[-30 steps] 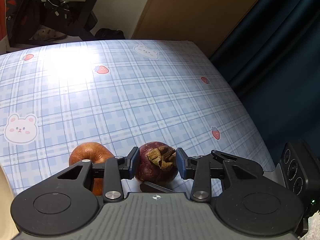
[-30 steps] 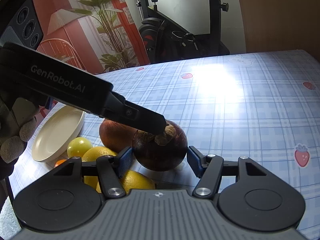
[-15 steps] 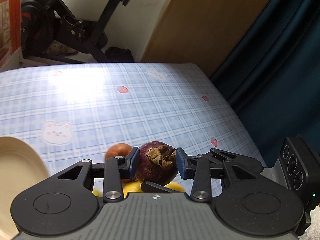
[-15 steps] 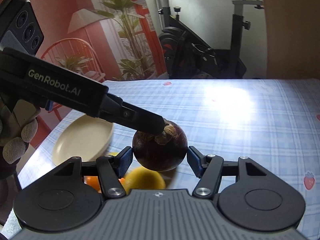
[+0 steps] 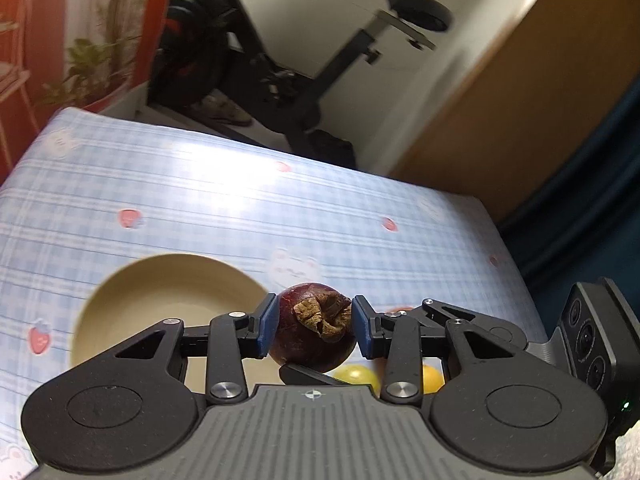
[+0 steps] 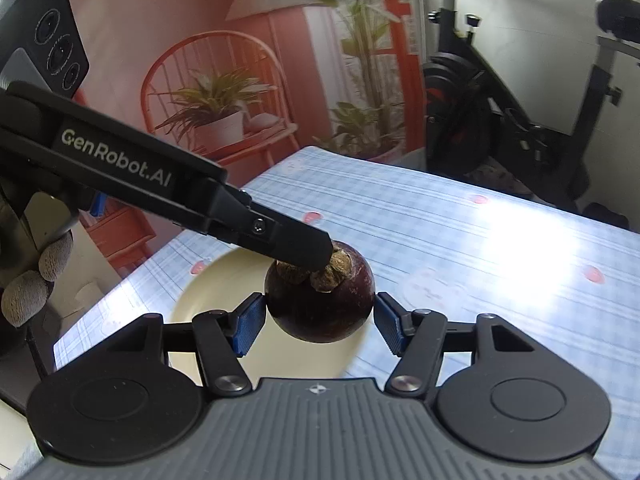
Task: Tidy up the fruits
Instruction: 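Carry the mangosteen over the beige plate and open the left tool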
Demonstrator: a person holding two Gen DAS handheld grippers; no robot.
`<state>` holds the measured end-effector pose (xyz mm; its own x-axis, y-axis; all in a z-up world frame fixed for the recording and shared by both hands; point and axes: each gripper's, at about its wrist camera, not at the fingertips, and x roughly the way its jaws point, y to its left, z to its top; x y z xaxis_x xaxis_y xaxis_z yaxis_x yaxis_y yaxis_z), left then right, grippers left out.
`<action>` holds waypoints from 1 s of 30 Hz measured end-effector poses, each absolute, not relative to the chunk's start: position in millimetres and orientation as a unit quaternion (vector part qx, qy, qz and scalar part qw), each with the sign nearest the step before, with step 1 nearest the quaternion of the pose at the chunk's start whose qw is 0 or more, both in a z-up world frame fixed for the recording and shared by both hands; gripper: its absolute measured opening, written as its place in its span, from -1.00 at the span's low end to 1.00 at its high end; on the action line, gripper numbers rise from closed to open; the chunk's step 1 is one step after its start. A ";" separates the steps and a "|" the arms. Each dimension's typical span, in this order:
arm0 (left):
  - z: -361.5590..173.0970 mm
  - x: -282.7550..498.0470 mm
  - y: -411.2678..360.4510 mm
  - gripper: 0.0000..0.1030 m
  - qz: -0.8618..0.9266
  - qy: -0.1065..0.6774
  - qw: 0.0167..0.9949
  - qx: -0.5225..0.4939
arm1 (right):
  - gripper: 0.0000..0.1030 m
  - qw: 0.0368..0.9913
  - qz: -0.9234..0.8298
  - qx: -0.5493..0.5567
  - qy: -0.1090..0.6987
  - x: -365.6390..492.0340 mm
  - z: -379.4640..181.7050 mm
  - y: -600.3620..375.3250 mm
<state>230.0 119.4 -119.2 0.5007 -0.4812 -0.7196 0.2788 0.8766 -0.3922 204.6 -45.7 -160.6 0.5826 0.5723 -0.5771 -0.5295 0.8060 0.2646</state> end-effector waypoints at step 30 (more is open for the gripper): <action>-178.6 271.7 172.7 -0.21 -0.166 0.456 0.858 -0.168 | 0.20 0.883 0.299 -0.048 0.358 262.5 -207.4 35.7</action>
